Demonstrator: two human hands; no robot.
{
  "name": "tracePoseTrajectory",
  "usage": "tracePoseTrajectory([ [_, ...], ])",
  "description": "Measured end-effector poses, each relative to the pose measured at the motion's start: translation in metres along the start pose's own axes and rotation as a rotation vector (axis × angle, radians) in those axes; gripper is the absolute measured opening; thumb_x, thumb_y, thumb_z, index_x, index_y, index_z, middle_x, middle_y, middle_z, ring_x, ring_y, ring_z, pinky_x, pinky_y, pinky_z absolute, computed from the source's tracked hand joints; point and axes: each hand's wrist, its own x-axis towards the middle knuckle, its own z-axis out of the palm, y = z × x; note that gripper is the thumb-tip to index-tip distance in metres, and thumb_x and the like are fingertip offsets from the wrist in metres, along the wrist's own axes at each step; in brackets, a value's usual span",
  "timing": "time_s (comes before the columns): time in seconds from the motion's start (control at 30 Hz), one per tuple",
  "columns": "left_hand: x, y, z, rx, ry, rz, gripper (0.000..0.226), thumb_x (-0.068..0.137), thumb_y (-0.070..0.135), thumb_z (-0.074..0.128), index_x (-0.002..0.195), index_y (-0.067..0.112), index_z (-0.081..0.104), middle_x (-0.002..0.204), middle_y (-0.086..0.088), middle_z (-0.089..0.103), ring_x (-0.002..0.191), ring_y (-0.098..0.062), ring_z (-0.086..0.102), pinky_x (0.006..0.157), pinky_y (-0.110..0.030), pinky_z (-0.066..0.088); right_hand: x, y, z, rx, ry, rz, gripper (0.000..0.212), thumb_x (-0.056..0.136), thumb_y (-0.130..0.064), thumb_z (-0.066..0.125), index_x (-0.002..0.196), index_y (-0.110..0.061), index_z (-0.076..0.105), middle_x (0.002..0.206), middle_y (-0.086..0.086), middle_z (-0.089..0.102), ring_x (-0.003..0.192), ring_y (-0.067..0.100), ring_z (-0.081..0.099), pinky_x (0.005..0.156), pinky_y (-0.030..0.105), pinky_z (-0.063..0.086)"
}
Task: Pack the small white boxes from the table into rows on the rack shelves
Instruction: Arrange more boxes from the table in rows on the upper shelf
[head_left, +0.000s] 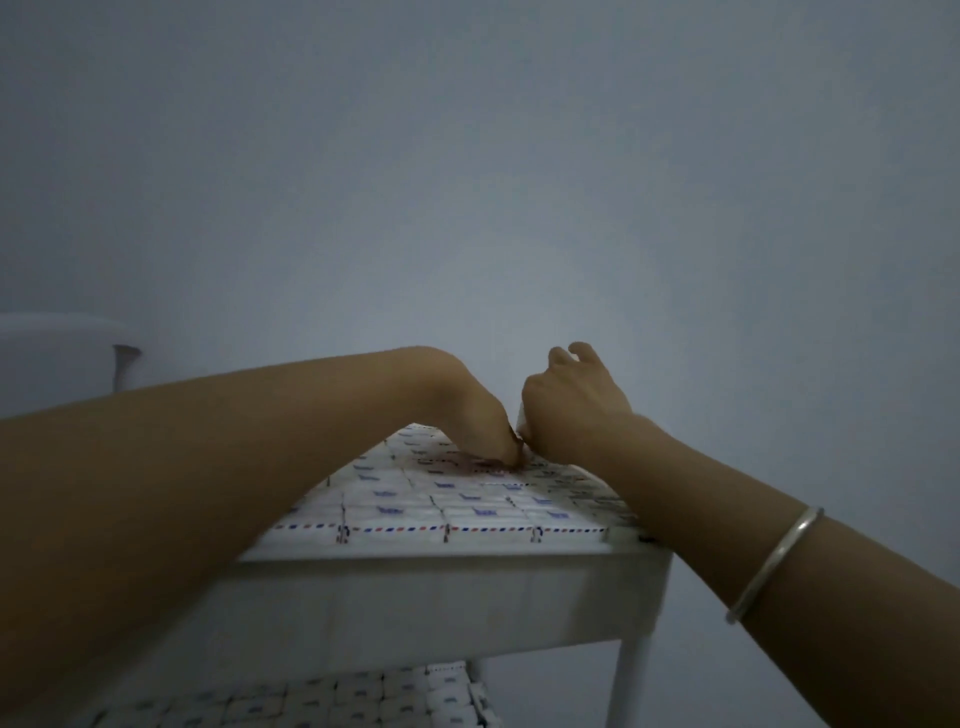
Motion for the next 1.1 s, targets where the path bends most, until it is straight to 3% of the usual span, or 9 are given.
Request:
tracePoseTrajectory([
  [0.17,-0.045,-0.006,-0.007,-0.105,0.05,0.025,0.049,0.098,0.045,0.047,0.139,0.018,0.051,0.145,0.002,0.048,0.134,-0.017,0.042,0.114,-0.035,0.029,-0.008,0.008,-0.012,-0.058,-0.318,-0.14,0.021,0.093,-0.022,0.044,0.107,-0.023,0.06,0.125,0.003,0.059,0.136,0.026,0.033,0.118,0.053,-0.01],
  [0.27,-0.085,-0.011,0.009,-0.184,0.203,0.092,0.035,0.097,0.038,0.051,0.126,0.023,0.064,0.13,0.009,0.061,0.119,-0.01,0.055,0.109,-0.034,0.037,-0.023,0.002,-0.03,0.153,-0.22,-0.091,0.044,0.094,-0.017,0.043,0.137,-0.028,0.049,0.139,-0.001,0.053,0.143,0.023,0.024,0.118,0.05,-0.007],
  [0.33,-0.113,-0.015,0.02,-0.256,0.351,0.116,0.026,0.096,0.027,0.052,0.114,0.024,0.071,0.11,0.013,0.07,0.098,-0.004,0.064,0.097,-0.028,0.047,-0.035,-0.014,-0.05,0.399,0.033,-0.042,0.033,0.098,-0.031,0.045,0.13,-0.03,0.055,0.127,-0.005,0.062,0.129,0.02,0.043,0.113,0.043,0.026],
  [0.4,-0.145,-0.022,0.031,-0.348,0.513,0.071,0.023,0.096,0.018,0.05,0.1,0.022,0.073,0.09,0.012,0.073,0.076,-0.002,0.069,0.076,-0.024,0.055,-0.053,-0.038,-0.074,0.698,0.242,-0.007,0.023,0.097,-0.04,0.049,0.106,-0.028,0.066,0.099,-0.008,0.07,0.096,0.016,0.061,0.085,0.034,0.048],
  [0.47,-0.183,-0.031,0.047,-0.459,0.614,-0.003,0.024,0.095,0.014,0.048,0.09,0.02,0.071,0.079,0.008,0.074,0.062,-0.006,0.07,0.051,-0.022,0.053,-0.076,-0.068,-0.097,0.9,0.361,-0.029,0.02,0.094,-0.04,0.053,0.089,-0.025,0.066,0.074,-0.01,0.064,0.074,0.015,0.061,0.068,0.03,0.047],
  [0.57,-0.251,-0.045,0.089,-0.526,0.712,-0.069,0.026,0.089,0.011,0.048,0.079,0.023,0.068,0.071,0.008,0.073,0.052,-0.01,0.068,0.038,-0.019,0.044,-0.113,-0.117,-0.126,1.051,0.48,-0.117,0.017,0.091,-0.037,0.059,0.079,-0.025,0.063,0.058,-0.011,0.055,0.06,0.012,0.055,0.06,0.029,0.042],
  [0.73,-0.35,-0.081,0.2,-0.56,0.695,-0.369,0.024,0.092,0.013,0.053,0.076,0.023,0.068,0.068,0.01,0.071,0.049,-0.009,0.066,0.041,-0.013,0.043,-0.164,-0.218,-0.166,1.258,0.43,-0.374,0.017,0.091,-0.037,0.06,0.079,-0.025,0.061,0.059,-0.008,0.059,0.059,0.012,0.058,0.056,0.029,0.041],
  [0.97,-0.469,-0.162,0.35,-0.546,0.553,-0.869,0.027,0.089,0.016,0.057,0.076,0.037,0.069,0.077,0.015,0.071,0.072,0.001,0.066,0.075,-0.026,0.055,-0.186,-0.375,-0.175,1.213,0.029,-0.639,0.025,0.095,-0.036,0.052,0.118,-0.027,0.054,0.107,-0.003,0.069,0.1,0.025,0.062,0.08,0.035,0.049],
  [1.1,-0.508,-0.199,0.401,-0.52,0.612,-1.003,0.027,0.088,0.016,0.057,0.088,0.042,0.065,0.097,0.017,0.067,0.086,0.0,0.061,0.076,-0.021,0.048,-0.194,-0.458,-0.165,1.266,-0.182,-0.684,0.039,0.098,-0.029,0.047,0.137,-0.026,0.047,0.141,0.001,0.043,0.125,0.022,0.045,0.098,0.034,0.043],
])
